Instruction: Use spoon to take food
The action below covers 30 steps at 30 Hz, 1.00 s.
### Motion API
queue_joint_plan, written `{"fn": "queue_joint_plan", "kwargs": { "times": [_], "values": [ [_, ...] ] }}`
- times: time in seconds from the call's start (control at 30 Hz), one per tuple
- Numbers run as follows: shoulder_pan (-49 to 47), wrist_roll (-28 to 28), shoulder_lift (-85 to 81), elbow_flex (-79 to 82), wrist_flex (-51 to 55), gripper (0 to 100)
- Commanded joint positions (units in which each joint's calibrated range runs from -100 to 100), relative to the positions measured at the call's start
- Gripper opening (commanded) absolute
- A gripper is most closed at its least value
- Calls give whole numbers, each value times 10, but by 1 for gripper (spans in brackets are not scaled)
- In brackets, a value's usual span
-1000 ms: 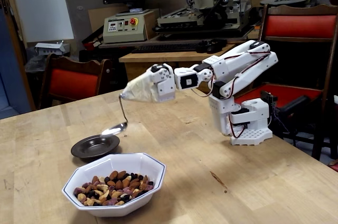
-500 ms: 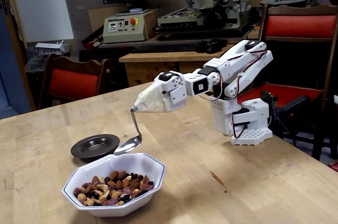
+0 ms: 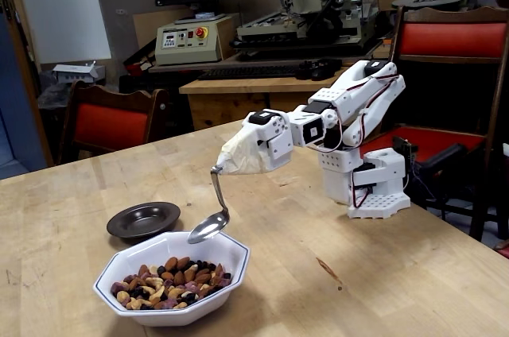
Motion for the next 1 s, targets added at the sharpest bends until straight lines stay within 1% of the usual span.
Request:
{"fn": "queue_joint_plan", "kwargs": {
  "times": [0.0, 0.2, 0.5, 0.63, 0.83, 0.97],
  "values": [
    [-4, 2, -4, -6, 0, 4],
    [-4, 2, -3, -6, 16, 4],
    [1, 2, -12, -14, 160, 4],
    [1, 2, -12, -15, 200, 4],
    [2, 2, -12, -15, 214, 4],
    [2, 2, -12, -15, 188, 4]
  ]
}}
